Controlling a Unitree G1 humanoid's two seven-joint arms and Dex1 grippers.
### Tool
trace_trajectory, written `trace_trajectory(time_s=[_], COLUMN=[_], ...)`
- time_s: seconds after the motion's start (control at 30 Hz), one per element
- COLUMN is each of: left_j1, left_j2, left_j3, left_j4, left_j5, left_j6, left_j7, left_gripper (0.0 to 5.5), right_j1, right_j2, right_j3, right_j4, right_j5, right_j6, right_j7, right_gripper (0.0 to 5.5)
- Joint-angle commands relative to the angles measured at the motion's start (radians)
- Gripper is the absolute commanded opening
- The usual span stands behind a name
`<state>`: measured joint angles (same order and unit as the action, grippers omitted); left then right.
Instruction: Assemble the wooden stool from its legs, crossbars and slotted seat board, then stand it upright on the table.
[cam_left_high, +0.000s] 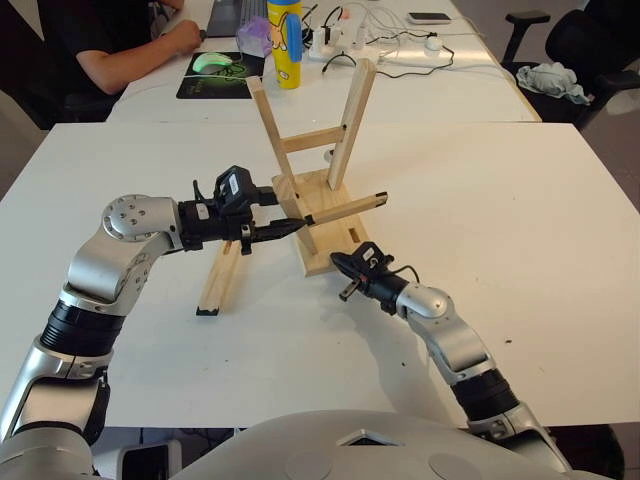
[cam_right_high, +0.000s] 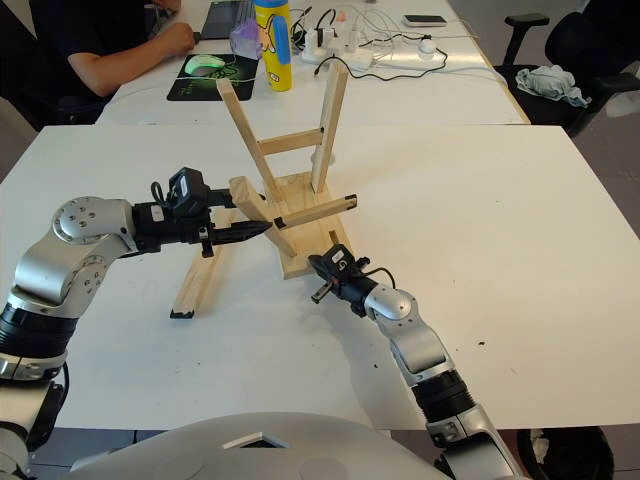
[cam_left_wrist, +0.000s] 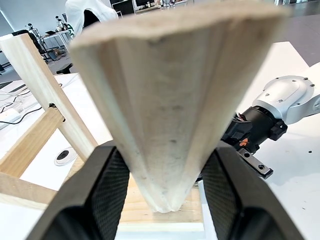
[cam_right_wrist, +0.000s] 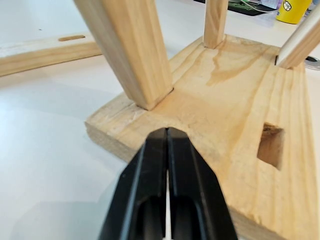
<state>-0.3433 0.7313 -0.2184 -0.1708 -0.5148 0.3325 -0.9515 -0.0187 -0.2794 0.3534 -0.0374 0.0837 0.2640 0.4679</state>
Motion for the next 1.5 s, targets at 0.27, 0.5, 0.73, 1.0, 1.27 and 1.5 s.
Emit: trace_trajectory(time_s=[0.27,0.5,0.73,1.0,1.27,1.5], left_j1=[0.072,0.163,0.064,0.064,0.118,0.048], left_j2=[0.02,0.017,0.01,-0.002,-0.012,-0.015], left_j3=[-0.122,-0.186,-0.14,-0.188,-0.233,-0.189], left_j4=[0.239,0.159,0.273,0.275,0.286,0.347], left_j5=[0.115,0.132,0.148,0.142,0.166,0.146], left_j6=[0.127,0.127,0.089,0.097,0.074,0.064], left_j7=[-0.066,-0.041,-0.028,-0.055,-0.035,-0.053], left_gripper=[2.07,2.07,2.07,2.07,2.07,2.07], right_j1=[0.052,0.045,0.031,0.016,0.018,-0.002], right_j2=[-0.032,-0.037,-0.033,-0.032,-0.029,0.048], right_j3=[0.053,0.057,0.053,0.063,0.062,-0.055], right_j4=[0.096,0.101,0.118,0.131,0.144,0.132], right_j5=[-0.06,-0.055,-0.052,-0.066,-0.061,0.038], right_j6=[0.123,0.125,0.123,0.12,0.119,0.029], right_j7=[0.009,0.02,0.025,0.016,0.018,-0.016], right_gripper=[0.0,0.0,0.0,0.0,0.0,0.0])
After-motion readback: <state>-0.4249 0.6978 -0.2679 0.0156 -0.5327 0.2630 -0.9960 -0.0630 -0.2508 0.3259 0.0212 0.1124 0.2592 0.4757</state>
